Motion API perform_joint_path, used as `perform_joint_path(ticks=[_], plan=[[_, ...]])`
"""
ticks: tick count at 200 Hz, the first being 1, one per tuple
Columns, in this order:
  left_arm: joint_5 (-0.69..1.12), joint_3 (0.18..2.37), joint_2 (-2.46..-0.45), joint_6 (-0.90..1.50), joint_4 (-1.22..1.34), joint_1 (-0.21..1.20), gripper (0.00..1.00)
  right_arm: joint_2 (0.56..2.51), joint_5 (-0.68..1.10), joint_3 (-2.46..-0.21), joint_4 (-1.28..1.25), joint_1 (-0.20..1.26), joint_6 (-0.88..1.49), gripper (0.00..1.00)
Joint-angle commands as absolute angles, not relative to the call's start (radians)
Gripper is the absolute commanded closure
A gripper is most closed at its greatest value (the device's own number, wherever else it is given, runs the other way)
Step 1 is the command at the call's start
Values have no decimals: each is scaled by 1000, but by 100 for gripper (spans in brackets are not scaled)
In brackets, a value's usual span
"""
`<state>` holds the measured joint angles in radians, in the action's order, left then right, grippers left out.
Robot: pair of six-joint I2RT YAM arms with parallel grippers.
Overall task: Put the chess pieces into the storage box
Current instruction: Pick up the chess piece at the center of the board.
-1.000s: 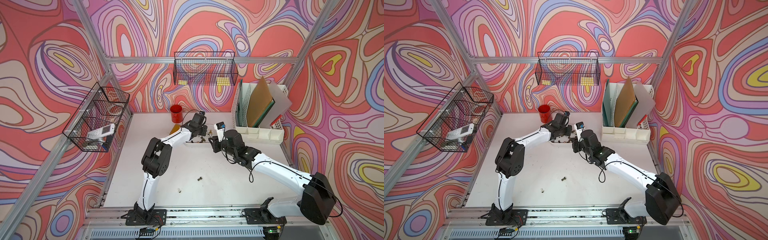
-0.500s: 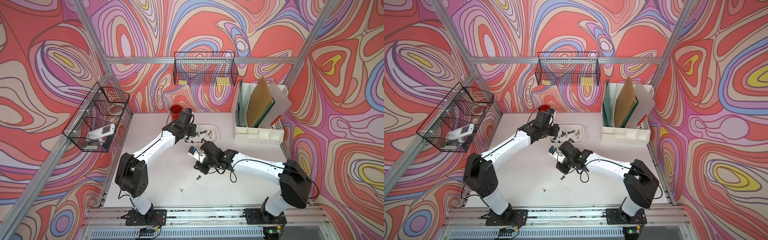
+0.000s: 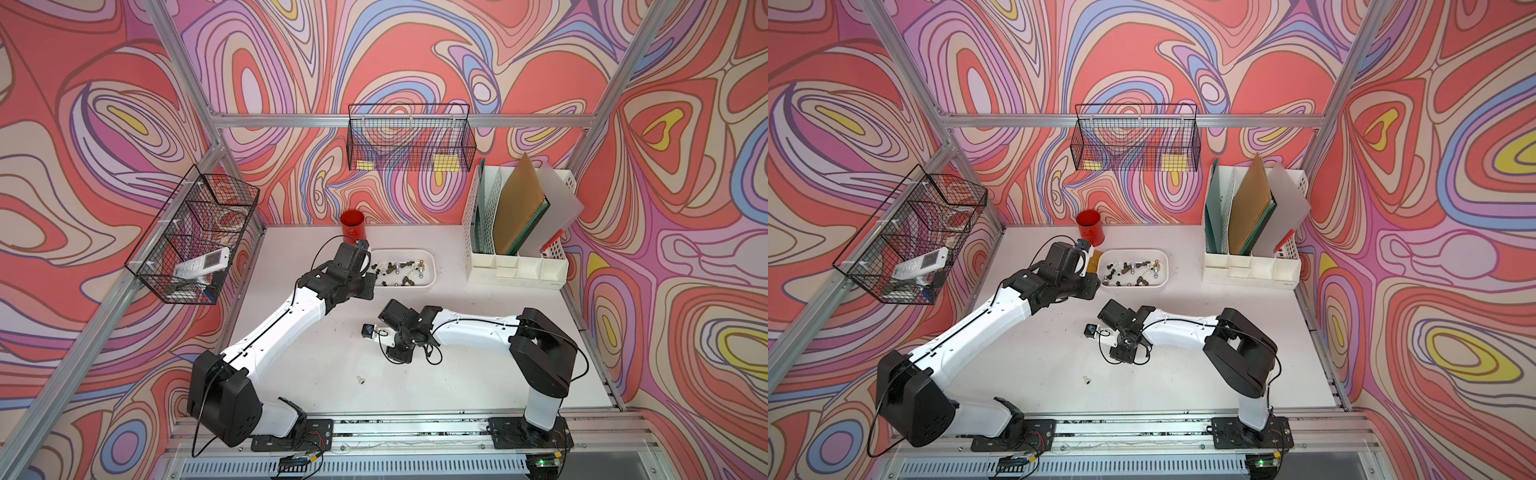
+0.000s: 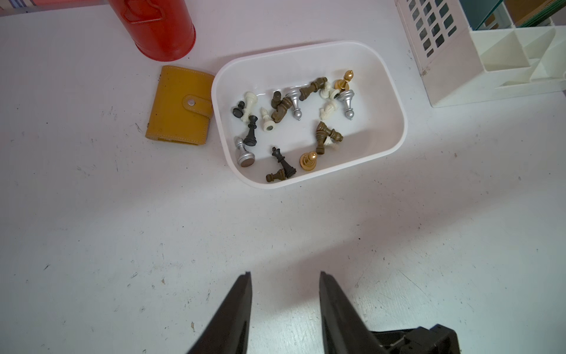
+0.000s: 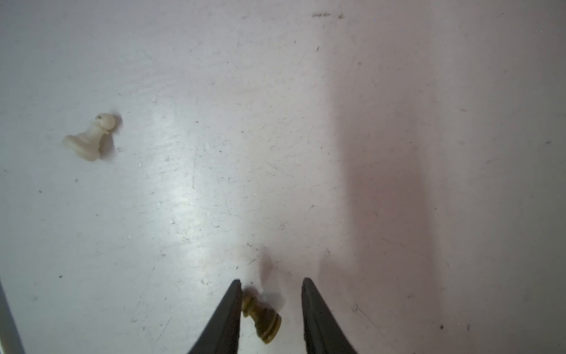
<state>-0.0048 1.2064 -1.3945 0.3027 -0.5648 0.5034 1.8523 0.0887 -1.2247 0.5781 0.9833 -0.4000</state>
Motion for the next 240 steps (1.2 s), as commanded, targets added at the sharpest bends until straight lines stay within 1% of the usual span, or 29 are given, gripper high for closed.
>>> perform_joint_path(ticks=[1,23,51,106,134,187,206,240], plan=[[-4,1192,-1350,287,-595,498,58,1874,119,-1241,668,986,-438,65],[-7,1189,-1333,284,-593,498,58,1882,151,-1247,686,986,-430,64],[-12,1192,-1323,281,-594,498,58,1900,88,-1246,692,986,-425,64],[-22,1175,-1307,280,-581,497,58,1926,64,-1248,687,986,-420,64],[-25,1172,-1307,281,-583,496,58,1942,78,-1250,701,986,-414,72],[-32,1167,-1289,281,-581,497,58,1943,103,-1247,723,986,-382,81],[-32,1167,-1284,283,-583,498,58,1943,97,-1247,718,986,-370,86],[-32,1150,-1270,297,-571,497,58,1899,105,-1245,643,980,-333,90]])
